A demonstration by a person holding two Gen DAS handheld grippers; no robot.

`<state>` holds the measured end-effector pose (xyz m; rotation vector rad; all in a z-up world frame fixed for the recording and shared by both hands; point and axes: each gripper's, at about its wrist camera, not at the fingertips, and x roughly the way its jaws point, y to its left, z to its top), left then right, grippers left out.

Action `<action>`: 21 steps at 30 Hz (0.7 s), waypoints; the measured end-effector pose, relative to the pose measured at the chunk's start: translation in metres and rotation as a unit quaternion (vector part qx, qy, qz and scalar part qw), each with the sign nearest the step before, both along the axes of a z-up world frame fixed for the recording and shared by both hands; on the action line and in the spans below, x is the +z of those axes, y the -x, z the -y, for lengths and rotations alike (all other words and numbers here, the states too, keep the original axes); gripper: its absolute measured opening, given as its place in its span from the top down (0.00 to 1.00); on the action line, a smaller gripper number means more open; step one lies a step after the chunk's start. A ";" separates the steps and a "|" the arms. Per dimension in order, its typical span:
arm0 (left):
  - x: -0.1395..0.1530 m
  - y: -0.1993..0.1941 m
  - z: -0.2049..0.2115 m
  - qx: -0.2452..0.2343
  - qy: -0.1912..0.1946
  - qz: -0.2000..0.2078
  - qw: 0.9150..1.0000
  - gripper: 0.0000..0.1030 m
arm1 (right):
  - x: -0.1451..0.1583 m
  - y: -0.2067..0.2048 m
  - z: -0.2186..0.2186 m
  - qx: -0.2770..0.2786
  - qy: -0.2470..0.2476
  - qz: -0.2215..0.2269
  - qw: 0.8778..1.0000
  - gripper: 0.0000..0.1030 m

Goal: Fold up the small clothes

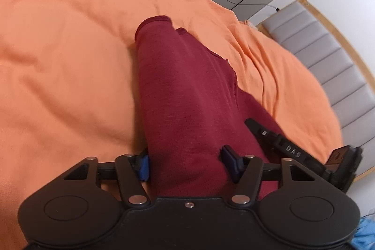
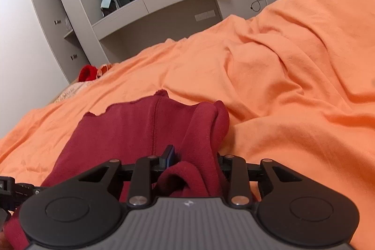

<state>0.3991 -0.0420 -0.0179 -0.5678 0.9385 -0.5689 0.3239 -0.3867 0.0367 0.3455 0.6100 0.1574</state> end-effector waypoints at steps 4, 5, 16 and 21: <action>0.000 0.006 0.001 0.002 0.004 0.015 1.000 0.56 | 0.003 0.002 -0.004 0.005 0.015 0.010 1.000 0.77; 0.002 0.009 0.003 0.005 -0.002 0.025 1.000 0.58 | 0.005 0.003 -0.006 0.011 0.021 0.016 1.000 0.80; 0.051 0.041 0.013 0.028 -0.112 0.182 0.976 0.72 | 0.036 0.018 -0.053 0.052 0.109 0.158 0.980 0.83; 0.072 0.041 0.003 0.068 -0.177 0.261 0.946 0.72 | 0.041 -0.007 -0.086 0.064 0.121 0.212 0.968 0.83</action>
